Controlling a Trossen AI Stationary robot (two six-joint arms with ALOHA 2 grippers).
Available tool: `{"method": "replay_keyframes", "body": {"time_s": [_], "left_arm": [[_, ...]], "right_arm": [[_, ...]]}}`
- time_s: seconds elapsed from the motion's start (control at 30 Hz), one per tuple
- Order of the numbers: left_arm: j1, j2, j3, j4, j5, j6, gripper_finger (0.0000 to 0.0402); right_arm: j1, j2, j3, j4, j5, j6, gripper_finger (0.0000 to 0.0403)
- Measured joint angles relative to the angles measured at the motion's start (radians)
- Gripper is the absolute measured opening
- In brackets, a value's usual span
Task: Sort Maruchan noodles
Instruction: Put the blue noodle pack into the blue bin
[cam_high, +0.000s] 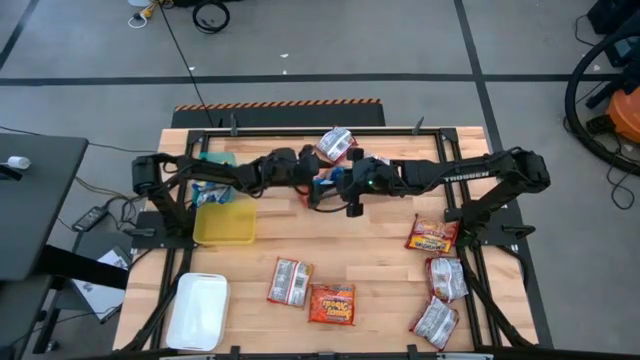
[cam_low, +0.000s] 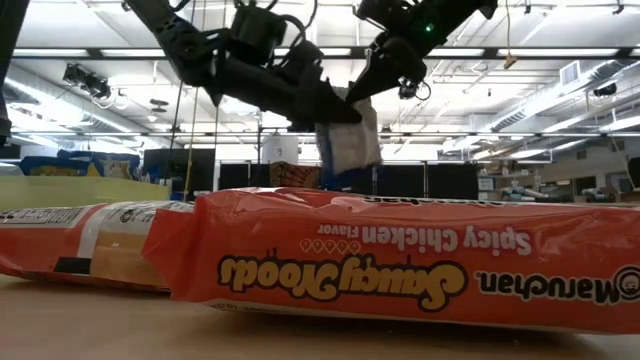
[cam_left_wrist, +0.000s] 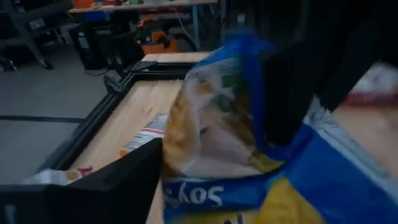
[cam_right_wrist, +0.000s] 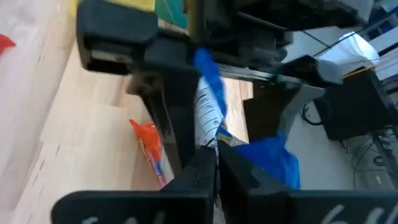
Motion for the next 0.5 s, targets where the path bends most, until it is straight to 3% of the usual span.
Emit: {"method": "replay_keyframes", "body": {"time_s": [0.17,0.33,0.5], "left_arm": [[-0.001,-0.005,0.045,-0.129,0.001,0.116,0.0206],[0.011,-0.043,0.083,-0.305,-0.008,0.177,0.0117],[0.053,-0.186,0.102,-0.572,0.0,0.233,0.0091]], "right_arm": [[0.001,0.0,0.0,0.011,-0.029,0.005,0.0046],[0.019,-0.066,0.005,0.039,-0.091,0.032,0.0115],[0.05,-0.224,0.007,-0.004,-0.113,0.089,0.0185]]}}
